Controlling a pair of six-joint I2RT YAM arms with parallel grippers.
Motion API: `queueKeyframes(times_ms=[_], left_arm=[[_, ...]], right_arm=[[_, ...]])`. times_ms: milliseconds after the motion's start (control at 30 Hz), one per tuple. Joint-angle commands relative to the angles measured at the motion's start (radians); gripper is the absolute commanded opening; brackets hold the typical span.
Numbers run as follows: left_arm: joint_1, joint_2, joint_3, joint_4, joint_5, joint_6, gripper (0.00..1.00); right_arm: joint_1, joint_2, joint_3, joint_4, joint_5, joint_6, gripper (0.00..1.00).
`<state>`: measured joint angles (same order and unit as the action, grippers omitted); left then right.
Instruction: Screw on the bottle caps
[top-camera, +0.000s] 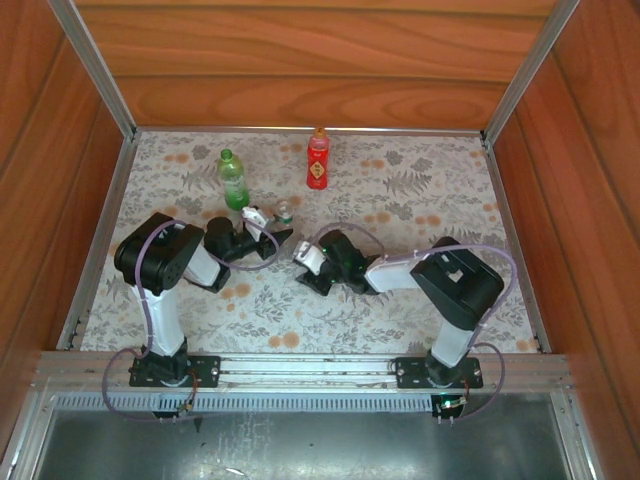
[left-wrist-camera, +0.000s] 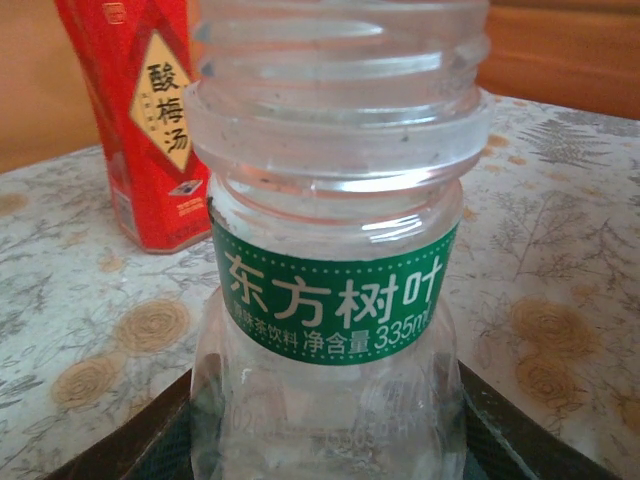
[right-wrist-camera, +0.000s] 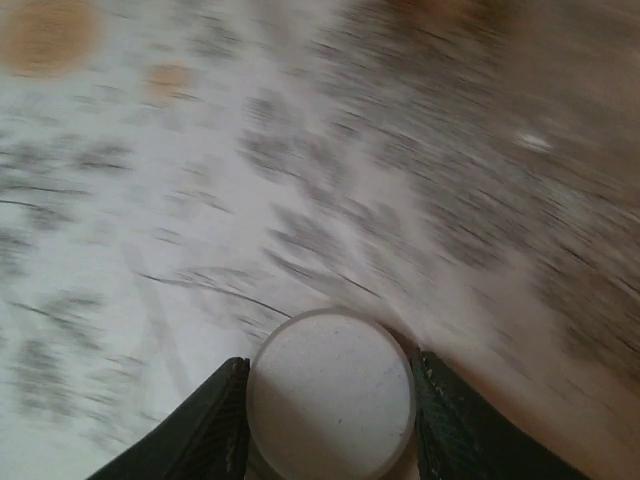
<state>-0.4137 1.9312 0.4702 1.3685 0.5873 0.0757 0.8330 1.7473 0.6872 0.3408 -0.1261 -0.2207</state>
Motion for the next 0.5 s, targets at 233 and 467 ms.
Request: queueKeyframes(times_ms=[233, 467], left_arm=[[-0.097, 0.012, 0.011, -0.025, 0.092, 0.015, 0.49], [-0.107, -0.033, 0.0, -0.113, 0.142, 0.045, 0.49]], right_arm=[[-0.144, -0.158, -0.105, -0.159, 0.493, 0.488, 0.41], [-0.15, -0.204, -0.074, -0.239, 0.479, 0.49, 0.51]])
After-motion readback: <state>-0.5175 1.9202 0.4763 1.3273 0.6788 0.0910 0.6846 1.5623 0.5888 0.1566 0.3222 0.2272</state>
